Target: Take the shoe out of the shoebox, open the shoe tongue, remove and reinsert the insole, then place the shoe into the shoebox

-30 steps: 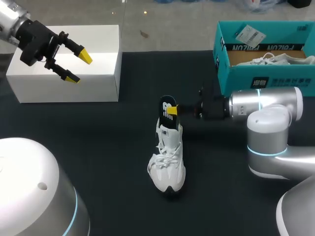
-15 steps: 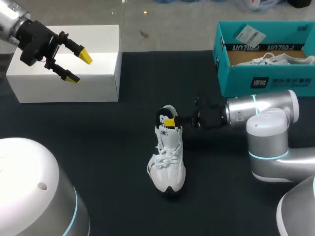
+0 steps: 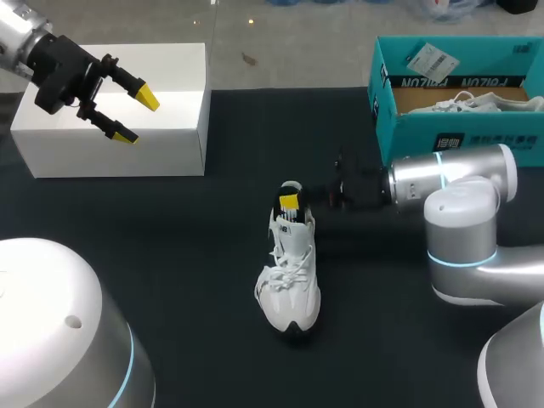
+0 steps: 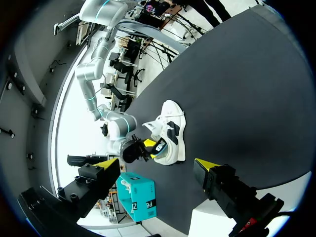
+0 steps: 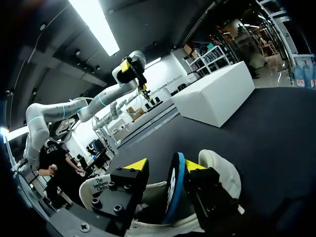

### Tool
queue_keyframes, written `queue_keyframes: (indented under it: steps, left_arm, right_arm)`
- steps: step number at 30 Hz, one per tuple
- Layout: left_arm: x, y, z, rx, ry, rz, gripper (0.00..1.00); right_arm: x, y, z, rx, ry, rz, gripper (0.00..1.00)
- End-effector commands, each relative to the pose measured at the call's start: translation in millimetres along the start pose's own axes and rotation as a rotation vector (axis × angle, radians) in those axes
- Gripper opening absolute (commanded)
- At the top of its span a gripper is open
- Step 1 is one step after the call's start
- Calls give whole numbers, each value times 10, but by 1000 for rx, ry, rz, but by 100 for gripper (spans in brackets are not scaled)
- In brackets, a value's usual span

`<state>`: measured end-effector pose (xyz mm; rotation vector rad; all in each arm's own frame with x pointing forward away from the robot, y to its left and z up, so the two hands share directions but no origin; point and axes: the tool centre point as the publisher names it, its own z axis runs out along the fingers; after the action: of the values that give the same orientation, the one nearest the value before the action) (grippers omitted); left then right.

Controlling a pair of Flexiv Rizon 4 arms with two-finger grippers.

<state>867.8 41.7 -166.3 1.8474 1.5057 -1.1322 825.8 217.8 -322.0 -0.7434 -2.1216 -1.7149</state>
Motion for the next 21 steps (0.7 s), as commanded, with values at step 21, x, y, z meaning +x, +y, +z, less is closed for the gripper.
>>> queue_keyframes:
  steps: [21]
  left_arm:
    - [-5,5,-8,2,4,0,100]
  right_arm:
    - [-8,-256,138,55,16,54,0]
